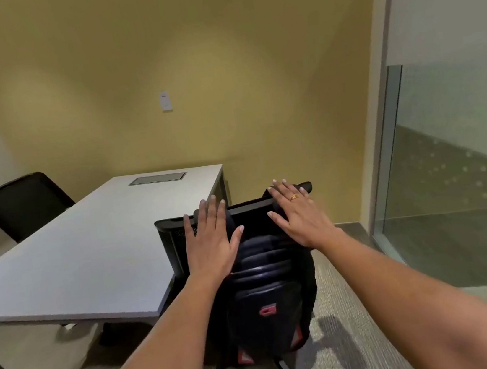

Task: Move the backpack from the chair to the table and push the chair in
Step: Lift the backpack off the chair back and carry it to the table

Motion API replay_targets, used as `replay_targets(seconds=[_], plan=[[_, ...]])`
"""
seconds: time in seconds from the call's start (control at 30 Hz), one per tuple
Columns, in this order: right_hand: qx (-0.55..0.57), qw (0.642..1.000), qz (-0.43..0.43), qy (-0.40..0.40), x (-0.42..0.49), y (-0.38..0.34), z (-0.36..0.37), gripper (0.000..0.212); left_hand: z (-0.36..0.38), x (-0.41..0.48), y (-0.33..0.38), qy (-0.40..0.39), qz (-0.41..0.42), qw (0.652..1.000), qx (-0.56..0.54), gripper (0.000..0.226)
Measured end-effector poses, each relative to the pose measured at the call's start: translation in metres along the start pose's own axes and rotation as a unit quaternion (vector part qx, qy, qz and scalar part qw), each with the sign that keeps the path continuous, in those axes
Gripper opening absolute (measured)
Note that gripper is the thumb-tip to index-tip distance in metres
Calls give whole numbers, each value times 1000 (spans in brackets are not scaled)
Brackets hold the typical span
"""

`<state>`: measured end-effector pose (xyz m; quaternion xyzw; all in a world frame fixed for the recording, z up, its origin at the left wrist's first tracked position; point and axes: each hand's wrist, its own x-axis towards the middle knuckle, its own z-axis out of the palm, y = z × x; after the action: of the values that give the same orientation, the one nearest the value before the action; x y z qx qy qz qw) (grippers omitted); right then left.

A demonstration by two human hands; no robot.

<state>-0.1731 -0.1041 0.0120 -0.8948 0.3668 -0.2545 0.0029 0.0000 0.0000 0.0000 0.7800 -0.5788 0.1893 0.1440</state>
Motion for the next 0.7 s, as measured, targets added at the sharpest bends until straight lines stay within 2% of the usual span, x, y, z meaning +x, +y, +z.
replay_targets(seconds=[0.17, 0.3, 0.4, 0.53, 0.7], plan=[[-26, 997, -54, -38, 34, 51, 10, 61, 29, 36, 8, 24, -7, 1000, 13, 87], [-36, 987, -134, -84, 67, 92, 16, 84, 52, 66, 20, 17, -34, 999, 25, 92], [-21, 968, -219, -121, 81, 107, 20, 84, 63, 75, 24, -2, -68, 997, 31, 89], [-6, 932, -329, -152, 101, 124, 26, 85, 68, 80, 29, 0, -106, 993, 43, 96], [44, 897, -407, -165, 124, 137, 33, 87, 68, 79, 30, -16, -120, 991, 62, 81]])
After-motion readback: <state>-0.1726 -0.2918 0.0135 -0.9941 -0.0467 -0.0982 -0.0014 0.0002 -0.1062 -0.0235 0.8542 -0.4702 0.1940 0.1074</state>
